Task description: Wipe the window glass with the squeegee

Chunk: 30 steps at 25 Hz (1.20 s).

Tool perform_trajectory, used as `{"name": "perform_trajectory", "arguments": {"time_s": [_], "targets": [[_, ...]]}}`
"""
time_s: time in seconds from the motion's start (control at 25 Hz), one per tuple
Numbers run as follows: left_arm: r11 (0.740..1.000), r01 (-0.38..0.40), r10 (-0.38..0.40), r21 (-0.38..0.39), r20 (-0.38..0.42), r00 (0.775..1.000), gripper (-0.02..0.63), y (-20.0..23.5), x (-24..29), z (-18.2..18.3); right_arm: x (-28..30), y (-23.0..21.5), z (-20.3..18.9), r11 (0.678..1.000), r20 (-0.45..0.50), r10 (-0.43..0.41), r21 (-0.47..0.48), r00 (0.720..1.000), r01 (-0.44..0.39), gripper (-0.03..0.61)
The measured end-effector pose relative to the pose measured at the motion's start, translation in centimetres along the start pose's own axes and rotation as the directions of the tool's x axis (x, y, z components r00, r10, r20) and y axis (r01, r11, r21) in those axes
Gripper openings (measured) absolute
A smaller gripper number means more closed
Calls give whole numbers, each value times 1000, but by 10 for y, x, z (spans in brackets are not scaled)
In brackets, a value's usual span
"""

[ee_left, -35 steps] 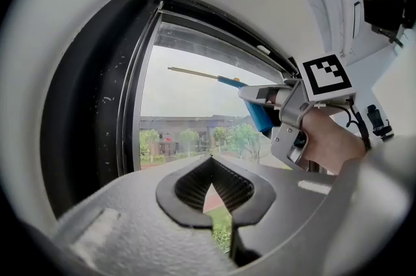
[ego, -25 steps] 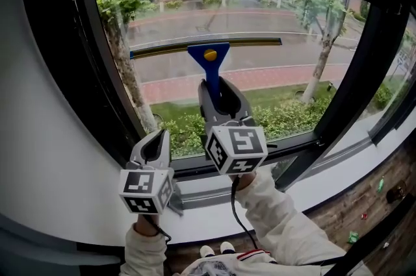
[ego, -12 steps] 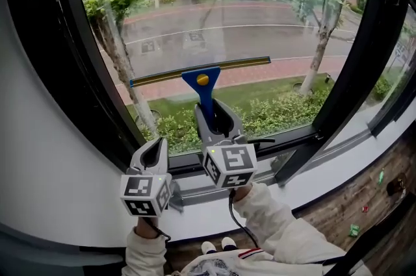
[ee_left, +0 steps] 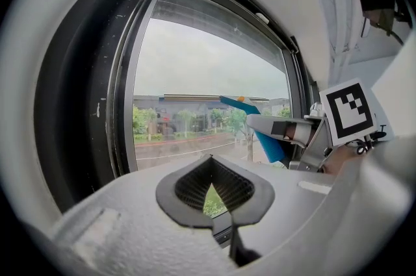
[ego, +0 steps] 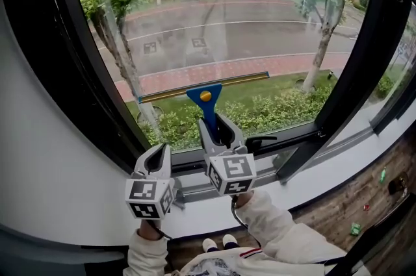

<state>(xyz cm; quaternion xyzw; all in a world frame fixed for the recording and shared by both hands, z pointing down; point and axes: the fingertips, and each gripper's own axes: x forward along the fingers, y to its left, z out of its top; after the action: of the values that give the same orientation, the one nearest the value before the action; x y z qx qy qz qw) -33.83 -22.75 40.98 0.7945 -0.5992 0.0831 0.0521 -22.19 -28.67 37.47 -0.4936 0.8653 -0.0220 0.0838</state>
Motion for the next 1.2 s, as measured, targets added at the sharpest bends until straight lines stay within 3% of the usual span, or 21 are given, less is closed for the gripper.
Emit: {"name": "perform_trajectory", "arguments": {"time_s": [0.68, 1.2], "targets": [[999, 38, -41, -35, -96, 995, 2, -14, 11, -62, -26, -16, -97, 998, -179, -18, 57, 984, 28, 147], [998, 50, -55, -40, -142, 988, 2, -16, 17, -82, -38, -21, -161, 996, -283, -9, 83, 959, 34, 147]]}}
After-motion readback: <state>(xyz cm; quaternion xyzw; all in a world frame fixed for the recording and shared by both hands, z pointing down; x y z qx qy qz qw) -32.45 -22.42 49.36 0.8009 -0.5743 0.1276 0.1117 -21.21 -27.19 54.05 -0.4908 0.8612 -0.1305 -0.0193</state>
